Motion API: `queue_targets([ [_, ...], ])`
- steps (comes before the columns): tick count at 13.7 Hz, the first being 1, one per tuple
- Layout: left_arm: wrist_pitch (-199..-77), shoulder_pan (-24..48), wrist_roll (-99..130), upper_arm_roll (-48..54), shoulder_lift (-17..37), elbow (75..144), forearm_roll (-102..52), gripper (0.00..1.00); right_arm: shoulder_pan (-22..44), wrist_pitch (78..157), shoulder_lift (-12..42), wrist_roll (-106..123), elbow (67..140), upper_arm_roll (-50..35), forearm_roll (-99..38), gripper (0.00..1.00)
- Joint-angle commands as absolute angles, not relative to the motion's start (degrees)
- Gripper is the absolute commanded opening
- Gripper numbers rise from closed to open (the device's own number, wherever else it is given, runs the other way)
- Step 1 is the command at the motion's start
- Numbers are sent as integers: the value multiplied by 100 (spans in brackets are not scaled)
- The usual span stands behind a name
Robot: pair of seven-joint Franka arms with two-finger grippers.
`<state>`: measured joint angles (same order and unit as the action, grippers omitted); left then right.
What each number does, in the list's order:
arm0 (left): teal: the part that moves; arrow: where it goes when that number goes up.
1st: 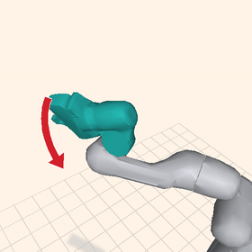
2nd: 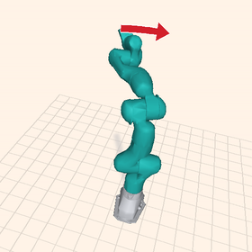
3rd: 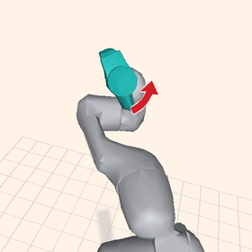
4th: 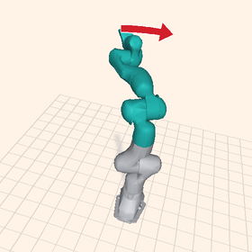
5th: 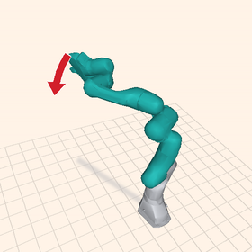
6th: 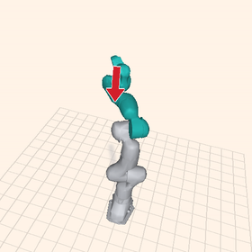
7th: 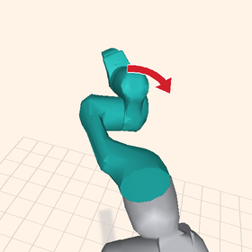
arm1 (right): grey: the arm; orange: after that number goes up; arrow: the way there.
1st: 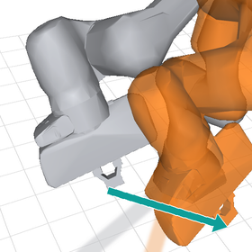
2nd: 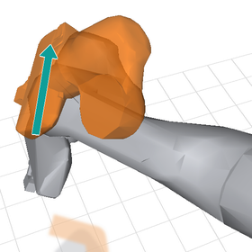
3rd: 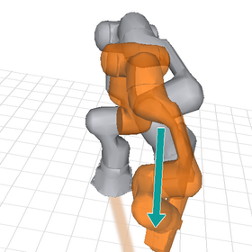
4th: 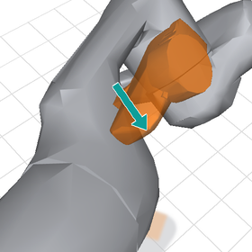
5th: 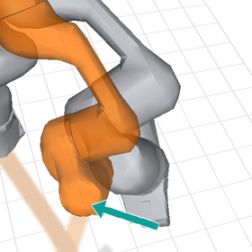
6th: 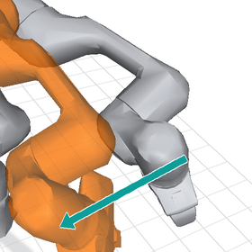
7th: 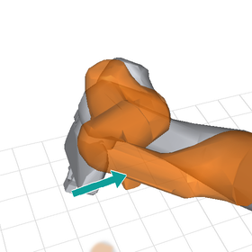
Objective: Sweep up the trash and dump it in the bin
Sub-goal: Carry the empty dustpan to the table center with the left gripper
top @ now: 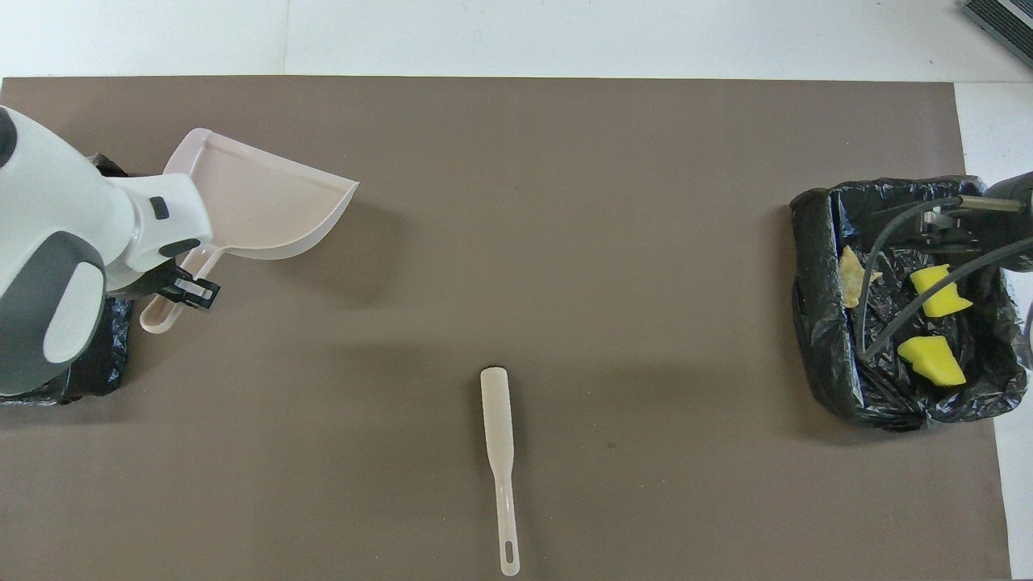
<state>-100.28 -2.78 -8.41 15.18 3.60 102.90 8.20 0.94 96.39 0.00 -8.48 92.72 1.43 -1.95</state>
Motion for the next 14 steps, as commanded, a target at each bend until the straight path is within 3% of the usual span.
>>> queue_targets([
  [1, -10466, 296, 102, 1415, 517, 10327, 686, 0, 35, 9694, -132, -712, 9422, 105, -193, 100],
  [6, -11566, 1334, 1976, 1415, 1545, 9968, 519, 0, 35, 9694, -132, -712, 9422, 105, -193, 100],
  [11, -11558, 2248, 2890, 1336, 2915, 8686, 492, 0, 35, 9694, -132, -712, 9422, 105, -185, 100],
  [13, -11689, 2531, 3548, 1301, 3111, 8613, 1183, 0, 35, 9694, -132, -712, 9422, 114, -185, 100],
  [14, -11733, 2505, 3577, 1292, 3085, 8605, 1195, 25, 35, 9694, -132, -712, 9422, 106, -193, 100],
])
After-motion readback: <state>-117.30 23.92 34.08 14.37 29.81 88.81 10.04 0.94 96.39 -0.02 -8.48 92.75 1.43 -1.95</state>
